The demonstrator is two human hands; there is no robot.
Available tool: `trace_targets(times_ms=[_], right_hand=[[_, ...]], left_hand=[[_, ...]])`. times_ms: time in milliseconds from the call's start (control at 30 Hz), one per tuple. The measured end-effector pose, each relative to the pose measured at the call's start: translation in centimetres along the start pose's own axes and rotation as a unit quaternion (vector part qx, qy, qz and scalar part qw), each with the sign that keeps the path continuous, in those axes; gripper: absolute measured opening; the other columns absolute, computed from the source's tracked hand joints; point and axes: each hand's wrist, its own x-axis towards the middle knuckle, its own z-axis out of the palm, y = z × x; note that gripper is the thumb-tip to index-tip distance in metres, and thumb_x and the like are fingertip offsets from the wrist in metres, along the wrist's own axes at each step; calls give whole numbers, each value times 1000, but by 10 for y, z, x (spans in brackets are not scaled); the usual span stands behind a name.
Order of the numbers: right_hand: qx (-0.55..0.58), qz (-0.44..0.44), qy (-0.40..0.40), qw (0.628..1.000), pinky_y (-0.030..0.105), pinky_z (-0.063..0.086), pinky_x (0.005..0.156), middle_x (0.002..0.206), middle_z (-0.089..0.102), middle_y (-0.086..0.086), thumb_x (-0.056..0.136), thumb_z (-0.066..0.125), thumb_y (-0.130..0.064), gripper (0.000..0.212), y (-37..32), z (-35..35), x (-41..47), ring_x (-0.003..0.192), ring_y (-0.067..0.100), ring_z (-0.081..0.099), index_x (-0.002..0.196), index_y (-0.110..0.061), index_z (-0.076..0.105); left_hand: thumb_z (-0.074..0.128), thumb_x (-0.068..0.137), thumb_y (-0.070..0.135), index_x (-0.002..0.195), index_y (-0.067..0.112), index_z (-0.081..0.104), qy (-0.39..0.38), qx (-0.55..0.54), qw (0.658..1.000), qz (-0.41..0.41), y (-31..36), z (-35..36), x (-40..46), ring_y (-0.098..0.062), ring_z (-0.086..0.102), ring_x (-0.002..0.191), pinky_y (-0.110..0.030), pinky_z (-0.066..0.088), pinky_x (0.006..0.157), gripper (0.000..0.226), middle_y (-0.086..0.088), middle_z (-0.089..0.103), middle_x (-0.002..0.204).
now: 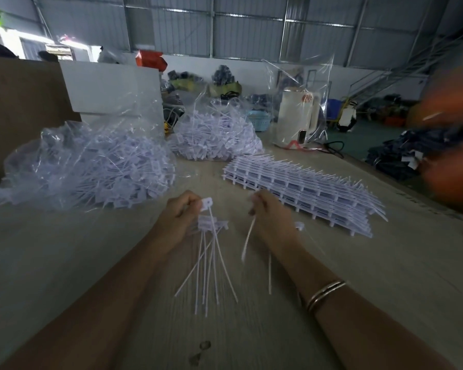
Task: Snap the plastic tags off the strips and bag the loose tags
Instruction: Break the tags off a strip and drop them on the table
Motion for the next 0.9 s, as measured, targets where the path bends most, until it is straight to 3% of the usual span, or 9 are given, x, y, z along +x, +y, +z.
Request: trace_targets(times_ms=[100,167,233,333,433,600,667,800,900], right_hand=[[-67,-18,28,997,28,46,68,80,55,-15,94,46,-44,18,14,-13,1,77,9,55,92,-29,54],[-121,-84,22,989,33,45,79,90,58,-11,91,52,-44,19,12,-10,-1,84,10,54,97,-26,58],[-168,-134,-5,977,35,39,90,100,59,-7,91,51,-43,21,3,1,-6,93,12,53,100,-26,56],[-192,-173,-10,966,33,34,93,104,60,-6,90,50,-45,25,-12,18,-11,98,14,52,104,-26,54],[-174,-195,2,965,37,36,95,103,63,-4,89,51,-45,29,-16,21,-15,97,15,55,107,-23,56],[-197,-137,-67,968,52,16,112,108,61,-9,90,50,-39,23,-3,2,-10,103,11,54,110,-28,54],[-233,-126,-93,960,49,12,112,113,60,-8,92,49,-42,24,1,0,-9,106,12,55,112,-29,53],[-222,-150,-76,960,42,23,108,110,64,-7,96,40,-44,29,3,2,-4,97,12,58,112,-28,57],[-142,-148,-71,976,34,41,90,103,67,-4,98,42,-35,27,0,4,-2,87,13,60,112,-24,62]], left_hand=[[52,91,30,72,27,59,19,29,999,-39,-5,1,2,-18,55,84,-33,43,77,20,3,57,79],[42,81,42,96,28,66,-3,191,981,-19,-6,5,3,-23,52,108,-41,39,96,32,2,60,105],[36,82,43,119,22,62,10,236,971,21,-4,9,4,-25,46,119,-43,32,103,49,-1,54,123],[45,96,29,103,17,67,18,119,992,40,-3,10,1,-27,49,115,-48,34,102,26,1,60,110],[53,87,41,81,39,61,-54,121,990,49,1,11,-2,-14,47,112,-43,32,103,11,21,59,96],[59,91,18,79,19,66,-46,121,989,64,-4,8,5,-26,55,96,-46,41,92,14,1,65,86],[57,92,16,84,18,67,-57,133,987,65,-7,7,6,-26,56,94,-46,43,89,13,-1,65,86],[53,85,27,85,7,69,-51,93,990,91,-3,5,6,-26,61,84,-39,47,80,26,-9,66,83],[51,85,26,85,8,67,-24,68,992,106,1,6,6,-20,62,80,-27,45,73,24,-8,65,84]])
